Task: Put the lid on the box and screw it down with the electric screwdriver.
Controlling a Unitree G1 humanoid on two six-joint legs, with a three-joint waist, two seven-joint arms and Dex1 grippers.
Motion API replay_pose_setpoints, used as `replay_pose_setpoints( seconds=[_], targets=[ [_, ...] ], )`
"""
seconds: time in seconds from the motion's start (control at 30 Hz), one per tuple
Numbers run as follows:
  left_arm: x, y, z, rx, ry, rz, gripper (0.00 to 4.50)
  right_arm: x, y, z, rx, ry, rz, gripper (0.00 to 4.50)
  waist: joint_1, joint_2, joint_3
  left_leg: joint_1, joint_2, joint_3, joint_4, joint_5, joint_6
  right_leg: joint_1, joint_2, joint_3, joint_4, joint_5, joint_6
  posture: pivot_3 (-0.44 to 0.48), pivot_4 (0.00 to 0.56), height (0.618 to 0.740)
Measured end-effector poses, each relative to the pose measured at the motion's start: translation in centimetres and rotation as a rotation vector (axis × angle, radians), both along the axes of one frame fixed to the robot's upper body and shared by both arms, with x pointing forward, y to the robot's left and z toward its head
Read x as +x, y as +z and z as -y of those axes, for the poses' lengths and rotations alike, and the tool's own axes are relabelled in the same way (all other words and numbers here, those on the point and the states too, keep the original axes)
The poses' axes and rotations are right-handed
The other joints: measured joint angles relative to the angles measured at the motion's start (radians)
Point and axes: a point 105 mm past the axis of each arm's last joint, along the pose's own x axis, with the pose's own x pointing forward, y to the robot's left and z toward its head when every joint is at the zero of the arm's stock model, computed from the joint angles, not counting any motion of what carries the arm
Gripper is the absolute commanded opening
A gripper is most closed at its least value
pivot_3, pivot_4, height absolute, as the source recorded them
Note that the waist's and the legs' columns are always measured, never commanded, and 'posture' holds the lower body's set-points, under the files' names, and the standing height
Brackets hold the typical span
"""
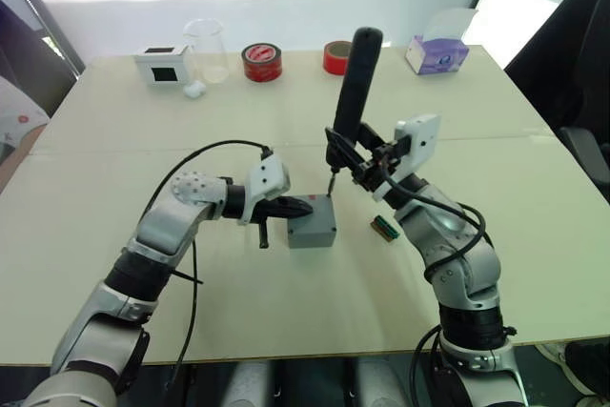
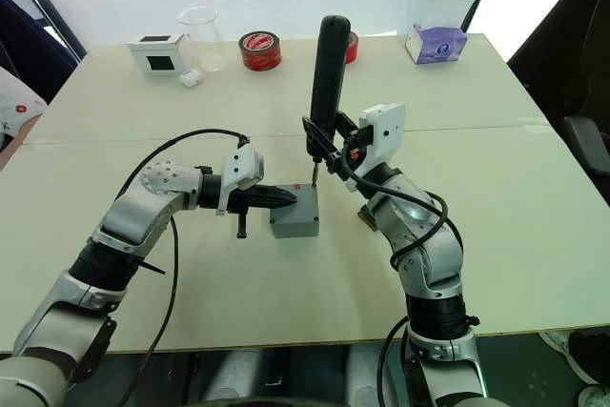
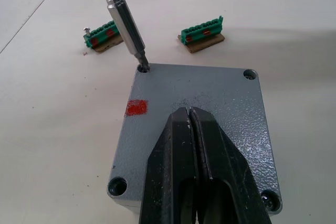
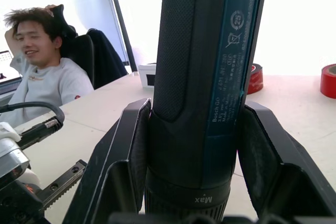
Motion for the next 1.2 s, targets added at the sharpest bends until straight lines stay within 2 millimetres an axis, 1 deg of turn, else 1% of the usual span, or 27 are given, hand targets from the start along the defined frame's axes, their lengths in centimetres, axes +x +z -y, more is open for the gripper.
replay_pose_setpoints(
  seconds=[0.33, 0.43, 0.5, 0.57, 0.73, 1.0, 1.2],
  targets=[
    [-0.1, -0.1, -0.1, 0.001, 0.002, -0.004, 0.00, 0.1, -0.3, 0.1, -0.017, -0.005, 0.021, 1.87, 0.000, 0.000, 0.000, 0.000, 0.000, 0.000, 0.000, 0.000, 0.000, 0.000, 0.000, 0.000, 0.000, 0.000, 0.000, 0.000, 0.150, 0.740],
    [-0.1, -0.2, -0.1, 0.003, 0.003, -0.005, 0.00, -0.4, -0.4, 0.2, -0.039, 0.011, 0.033, 1.87, 0.000, 0.000, 0.000, 0.001, 0.000, 0.000, 0.000, 0.000, 0.000, 0.001, 0.000, 0.000, 0.000, 0.000, 0.000, 0.000, 0.150, 0.740],
    [-0.2, -0.2, -0.2, 0.003, 0.004, -0.007, 0.00, -1.1, -0.7, 0.0, -0.058, 0.047, 0.024, 1.87, 0.001, 0.000, -0.001, 0.002, 0.000, 0.000, 0.000, 0.000, 0.001, 0.002, 0.000, 0.000, 0.000, 0.000, 0.000, 0.000, 0.150, 0.740],
    [-0.2, -0.3, -0.3, 0.006, 0.008, -0.009, 0.00, -1.3, -0.8, 0.1, -0.070, 0.065, 0.013, 1.87, -0.001, -0.001, -0.002, 0.005, 0.000, 0.000, 0.000, -0.001, 0.001, 0.005, 0.000, 0.000, -0.001, 0.000, 0.000, 0.000, 0.150, 0.740],
    [-0.3, -0.7, -0.4, 0.009, 0.012, -0.023, 0.00, -1.0, -1.2, 0.1, -0.081, 0.068, -0.007, 1.87, -0.001, -0.002, -0.003, 0.017, 0.000, 0.000, -0.002, -0.002, 0.003, 0.015, 0.000, 0.000, -0.003, -0.003, 0.000, 0.000, 0.150, 0.740],
    [-0.5, -1.0, -0.3, 0.013, 0.012, -0.031, 0.00, -0.8, -1.8, -0.5, -0.148, 0.083, -0.010, 1.87, -0.001, -0.003, -0.011, 0.018, 0.001, 0.000, -0.003, -0.002, 0.003, 0.016, 0.000, 0.000, -0.003, -0.004, 0.000, 0.000, 0.150, 0.740],
    [-0.8, -1.5, -0.5, 0.020, 0.014, -0.046, 0.00, -0.5, -2.4, -0.8, -0.189, 0.071, 0.018, 1.87, 0.001, -0.009, -0.023, 0.019, 0.001, -0.001, -0.003, -0.003, 0.004, 0.019, 0.000, 0.000, -0.004, -0.004, -0.001, 0.000, 0.150, 0.740]
  ],
)
